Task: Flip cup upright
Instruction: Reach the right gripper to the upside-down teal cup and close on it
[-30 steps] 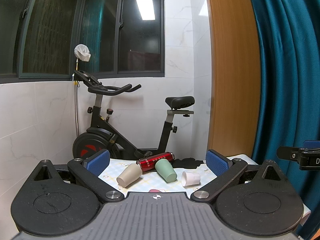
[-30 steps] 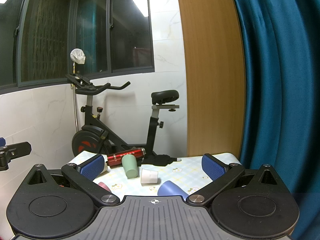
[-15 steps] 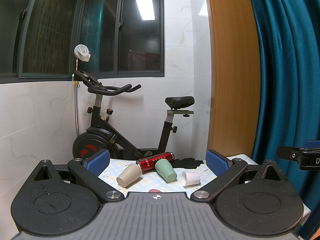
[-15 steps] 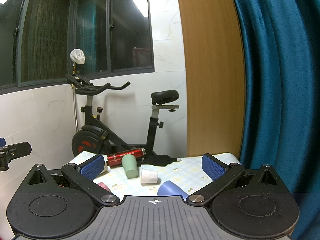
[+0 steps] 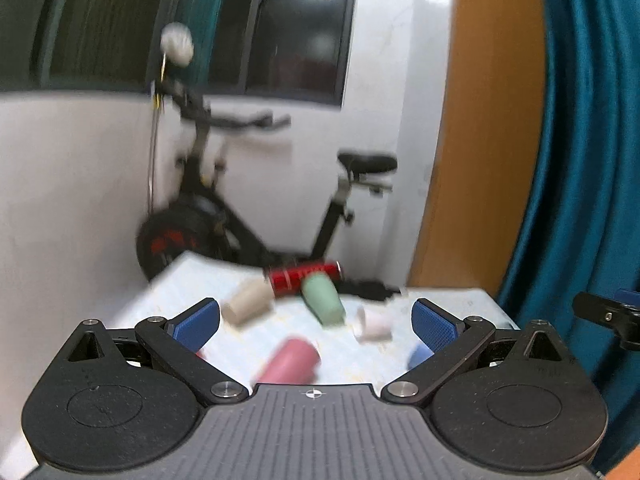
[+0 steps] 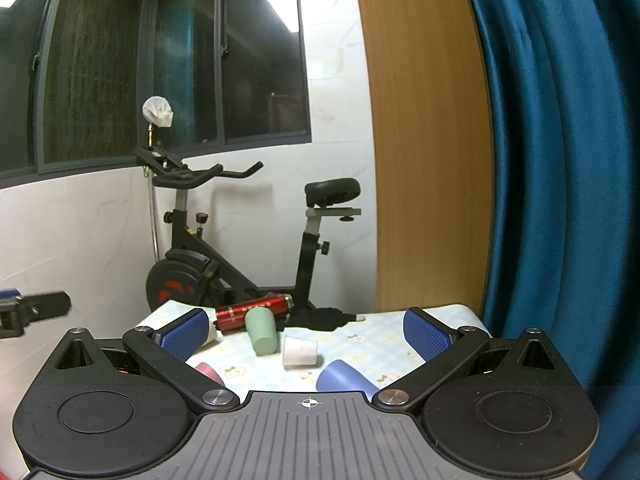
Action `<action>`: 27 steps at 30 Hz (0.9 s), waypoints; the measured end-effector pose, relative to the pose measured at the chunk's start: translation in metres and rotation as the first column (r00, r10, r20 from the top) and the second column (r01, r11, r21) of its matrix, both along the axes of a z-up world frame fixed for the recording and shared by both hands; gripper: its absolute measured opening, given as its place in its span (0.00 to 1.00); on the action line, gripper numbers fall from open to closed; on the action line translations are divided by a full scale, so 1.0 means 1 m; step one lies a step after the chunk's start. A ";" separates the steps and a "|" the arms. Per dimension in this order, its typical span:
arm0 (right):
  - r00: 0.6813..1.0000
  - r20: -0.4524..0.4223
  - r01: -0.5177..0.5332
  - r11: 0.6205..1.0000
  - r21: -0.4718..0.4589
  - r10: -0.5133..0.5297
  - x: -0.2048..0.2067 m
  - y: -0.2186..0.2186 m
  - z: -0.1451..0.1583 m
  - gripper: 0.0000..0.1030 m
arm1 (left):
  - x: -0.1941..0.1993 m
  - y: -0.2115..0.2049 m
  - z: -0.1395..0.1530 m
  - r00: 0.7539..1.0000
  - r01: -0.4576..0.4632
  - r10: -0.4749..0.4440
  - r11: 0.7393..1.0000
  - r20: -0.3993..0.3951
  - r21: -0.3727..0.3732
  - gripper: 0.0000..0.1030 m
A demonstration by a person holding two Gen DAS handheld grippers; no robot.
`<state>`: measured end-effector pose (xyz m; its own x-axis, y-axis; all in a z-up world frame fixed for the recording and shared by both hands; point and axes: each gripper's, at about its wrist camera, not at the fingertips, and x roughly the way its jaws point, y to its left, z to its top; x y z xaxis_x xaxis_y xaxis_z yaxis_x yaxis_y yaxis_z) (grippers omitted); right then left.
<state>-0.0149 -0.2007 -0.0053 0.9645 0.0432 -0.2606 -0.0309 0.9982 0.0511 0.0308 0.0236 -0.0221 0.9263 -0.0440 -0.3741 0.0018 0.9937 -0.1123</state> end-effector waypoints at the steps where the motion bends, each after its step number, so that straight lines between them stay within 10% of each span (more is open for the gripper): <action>1: 1.000 -0.005 -0.003 1.000 -0.006 0.003 0.002 -0.001 0.000 1.00 | 0.006 0.005 -0.006 1.000 0.005 -0.006 0.999 -0.023 -0.043 1.00; 12: 0.992 -0.099 0.069 0.991 -0.113 -0.081 0.069 -0.077 -0.040 1.00 | 0.074 0.003 -0.058 0.984 -0.059 0.024 0.978 -0.175 -0.199 0.99; 27: 0.916 -0.370 0.162 0.987 -0.015 -0.156 0.235 -0.195 -0.188 0.96 | 0.145 -0.026 -0.108 0.920 -0.193 0.141 0.975 -0.365 -0.108 0.98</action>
